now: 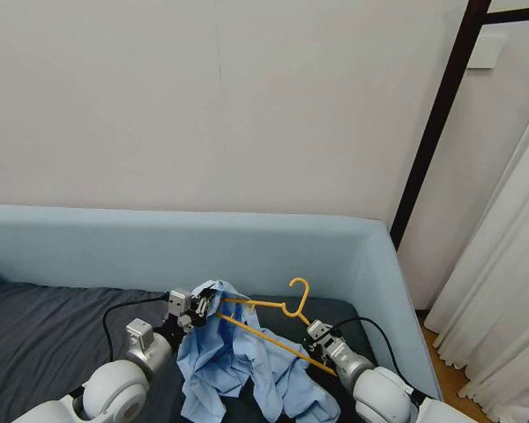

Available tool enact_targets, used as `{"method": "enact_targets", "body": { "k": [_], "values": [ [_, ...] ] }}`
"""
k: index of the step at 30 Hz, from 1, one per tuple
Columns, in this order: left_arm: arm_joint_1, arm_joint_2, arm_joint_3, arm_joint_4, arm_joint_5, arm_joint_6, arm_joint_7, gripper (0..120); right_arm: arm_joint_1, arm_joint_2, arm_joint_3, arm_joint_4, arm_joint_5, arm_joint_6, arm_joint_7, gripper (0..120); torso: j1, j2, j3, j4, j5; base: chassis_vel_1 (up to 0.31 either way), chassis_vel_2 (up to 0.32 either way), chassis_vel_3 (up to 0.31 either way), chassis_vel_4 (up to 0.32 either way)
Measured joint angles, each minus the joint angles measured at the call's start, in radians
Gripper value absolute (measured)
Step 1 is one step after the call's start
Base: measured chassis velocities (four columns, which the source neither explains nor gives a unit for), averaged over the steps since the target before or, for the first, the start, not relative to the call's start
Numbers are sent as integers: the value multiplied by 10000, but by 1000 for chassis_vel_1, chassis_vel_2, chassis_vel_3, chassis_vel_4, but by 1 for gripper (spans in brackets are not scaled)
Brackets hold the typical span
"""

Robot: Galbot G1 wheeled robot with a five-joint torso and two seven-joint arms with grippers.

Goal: Pick up the clothes from the sofa and hang them on the clothes hanger.

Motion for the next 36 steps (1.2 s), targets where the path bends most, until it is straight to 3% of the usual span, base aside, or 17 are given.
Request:
{"method": "enact_targets", "body": {
  "k": [8,18,30,36],
  "values": [
    [-606,71,482,140,-12,106,129,0,10,-108,74,301,-30,-16,110,4,0,0,0,1,0,0,0,0,0],
    [-2972,-175,2801,832,-399,367,-264,0,-151,-342,27,706,-737,229,64,4,1,0,0,-2,0,0,0,0,0],
    [-4044,-339,3632,773,-662,577,-491,0,-20,-306,92,454,-942,229,106,4,1,0,0,-1,0,0,0,0,0],
    [-4431,-415,4110,250,-565,731,-633,0,296,-262,33,153,-1042,-232,256,4,1,0,0,1,1,0,0,0,0]
  ]
}}
